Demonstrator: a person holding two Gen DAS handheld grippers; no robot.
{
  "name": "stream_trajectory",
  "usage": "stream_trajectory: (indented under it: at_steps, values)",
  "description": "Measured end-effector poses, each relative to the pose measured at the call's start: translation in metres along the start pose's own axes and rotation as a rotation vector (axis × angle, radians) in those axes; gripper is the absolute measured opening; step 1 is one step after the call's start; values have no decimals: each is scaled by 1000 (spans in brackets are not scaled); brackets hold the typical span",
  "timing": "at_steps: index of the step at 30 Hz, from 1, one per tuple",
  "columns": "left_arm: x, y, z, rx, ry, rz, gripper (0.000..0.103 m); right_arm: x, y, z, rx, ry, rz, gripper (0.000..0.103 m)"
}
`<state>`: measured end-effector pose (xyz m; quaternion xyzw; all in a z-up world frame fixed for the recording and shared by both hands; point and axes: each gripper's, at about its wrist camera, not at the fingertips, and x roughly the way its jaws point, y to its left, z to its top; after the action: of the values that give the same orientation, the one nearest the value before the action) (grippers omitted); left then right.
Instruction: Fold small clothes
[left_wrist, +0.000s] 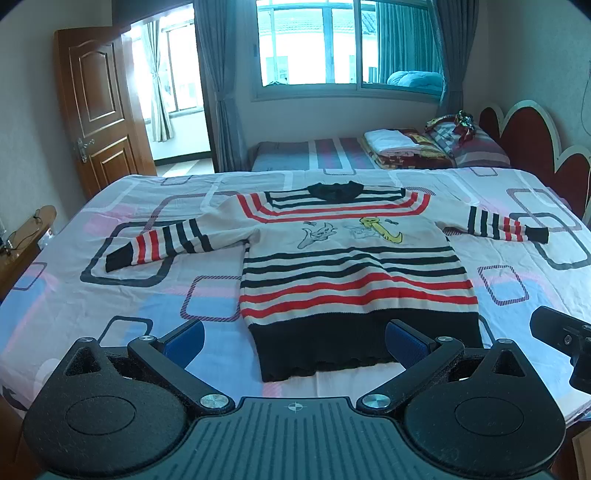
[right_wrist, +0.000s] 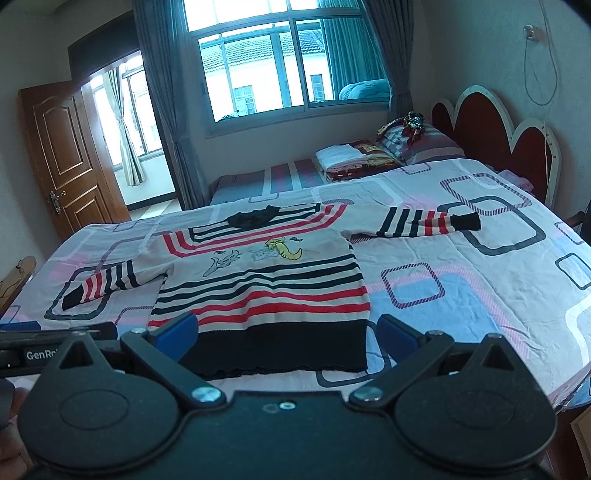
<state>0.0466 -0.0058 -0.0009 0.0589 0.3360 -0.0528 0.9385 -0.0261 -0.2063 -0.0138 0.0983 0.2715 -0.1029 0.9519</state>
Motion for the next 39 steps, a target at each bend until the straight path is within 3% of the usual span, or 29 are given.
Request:
stream_trajectory:
  at_steps: [39]
  values:
    - [28,-1,-2,2,32,12,103,16,-4,-1,35,26,3,102]
